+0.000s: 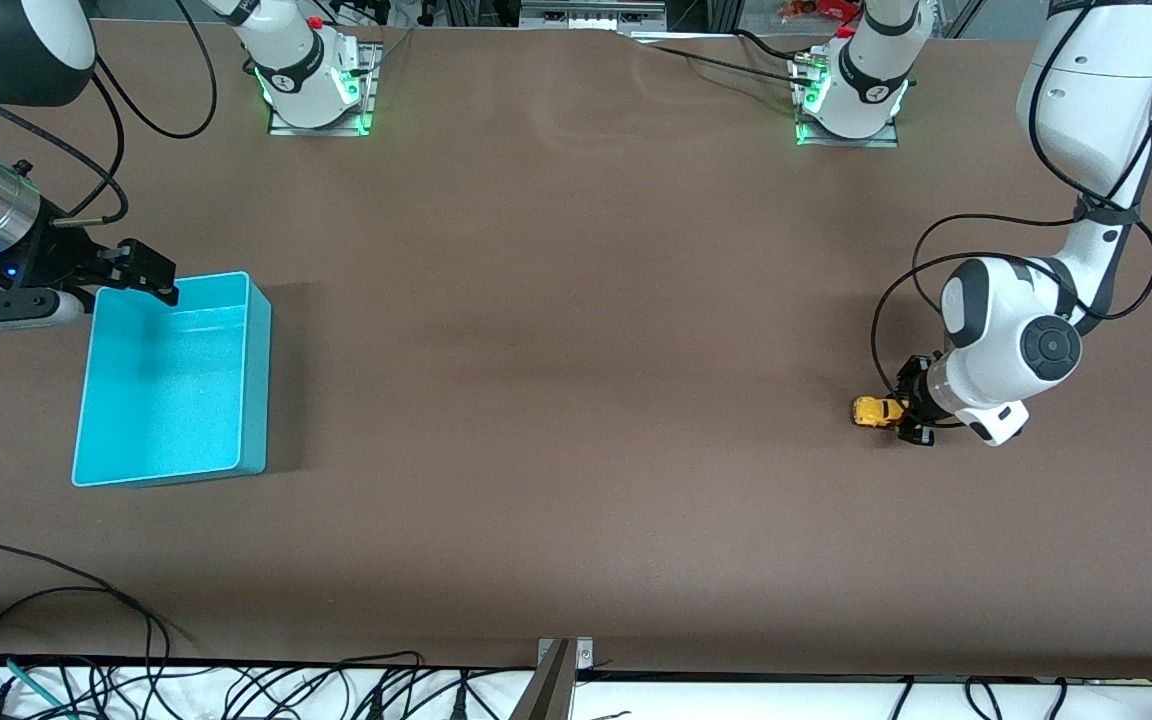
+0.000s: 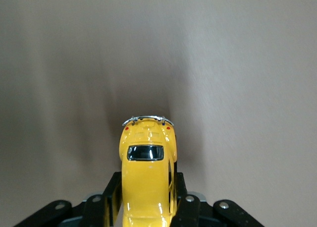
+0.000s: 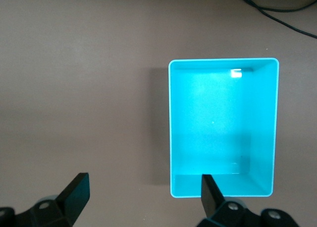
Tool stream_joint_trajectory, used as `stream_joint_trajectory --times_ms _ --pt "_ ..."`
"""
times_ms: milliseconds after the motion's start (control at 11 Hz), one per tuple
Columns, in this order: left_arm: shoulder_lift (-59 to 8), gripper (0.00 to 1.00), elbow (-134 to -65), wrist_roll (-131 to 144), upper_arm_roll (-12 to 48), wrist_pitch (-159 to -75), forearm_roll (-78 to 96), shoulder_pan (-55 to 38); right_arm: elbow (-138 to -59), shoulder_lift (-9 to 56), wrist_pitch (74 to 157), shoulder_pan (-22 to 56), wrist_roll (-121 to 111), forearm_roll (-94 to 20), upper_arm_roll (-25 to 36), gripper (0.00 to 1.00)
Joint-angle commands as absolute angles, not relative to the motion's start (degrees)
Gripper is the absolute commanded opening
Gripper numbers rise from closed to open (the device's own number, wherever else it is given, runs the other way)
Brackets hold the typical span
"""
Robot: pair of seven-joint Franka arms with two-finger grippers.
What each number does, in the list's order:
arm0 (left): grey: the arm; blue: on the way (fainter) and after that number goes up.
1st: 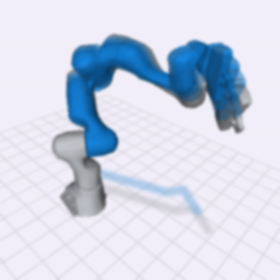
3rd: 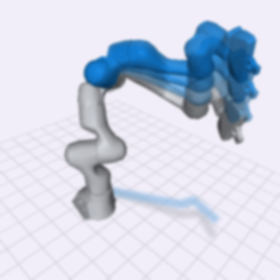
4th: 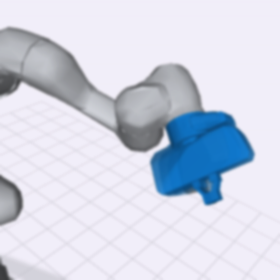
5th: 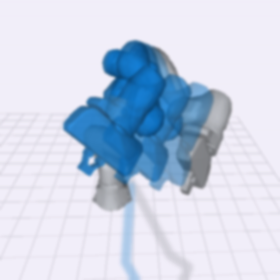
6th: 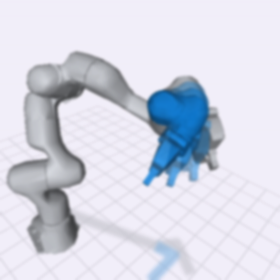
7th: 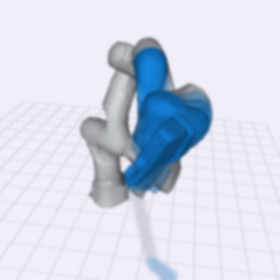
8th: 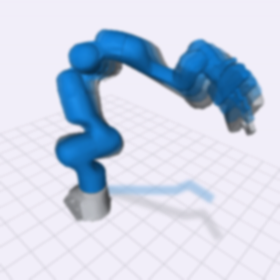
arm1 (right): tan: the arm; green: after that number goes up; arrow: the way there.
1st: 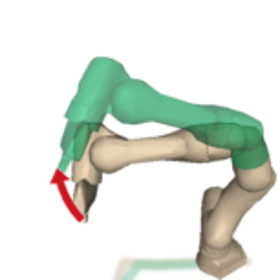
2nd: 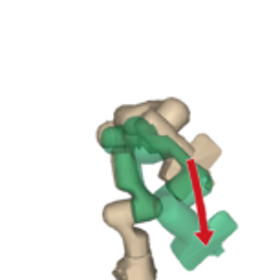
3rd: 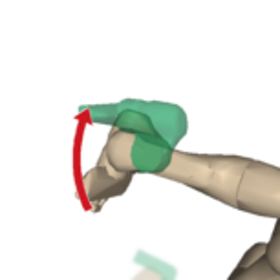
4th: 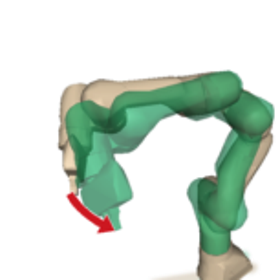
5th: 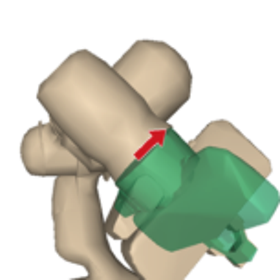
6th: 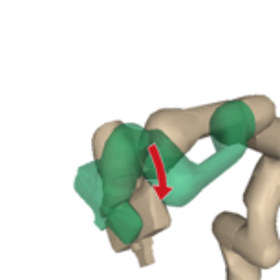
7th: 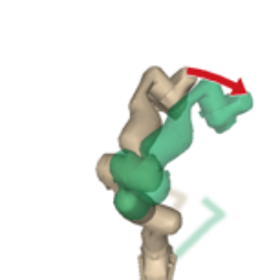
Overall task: Wind up and store yellow beetle car
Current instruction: 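Close the left gripper on the yellow car, then drag the held car backward along the table with the left gripper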
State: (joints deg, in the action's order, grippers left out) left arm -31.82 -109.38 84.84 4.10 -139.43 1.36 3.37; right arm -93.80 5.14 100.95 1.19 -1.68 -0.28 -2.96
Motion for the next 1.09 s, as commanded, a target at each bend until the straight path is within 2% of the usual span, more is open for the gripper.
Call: stream_joint_trajectory --times_ms 0,272,997 --pt "-32.8 0.00 -108.2 89.1 6.9 -139.2 0.9 2.1 -92.8 5.5 100.5 1.1 -1.8 -0.2 -3.2 1.00" --pt "-38.0 0.00 -103.3 93.7 8.8 -141.6 0.7 1.2 -92.8 5.5 100.4 1.1 -1.8 -0.2 -3.2 1.00" --pt "-39.6 0.00 -103.4 93.2 8.2 -141.6 -3.5 1.8 -92.8 5.6 101.6 1.0 -1.8 -0.2 -3.2 1.00"
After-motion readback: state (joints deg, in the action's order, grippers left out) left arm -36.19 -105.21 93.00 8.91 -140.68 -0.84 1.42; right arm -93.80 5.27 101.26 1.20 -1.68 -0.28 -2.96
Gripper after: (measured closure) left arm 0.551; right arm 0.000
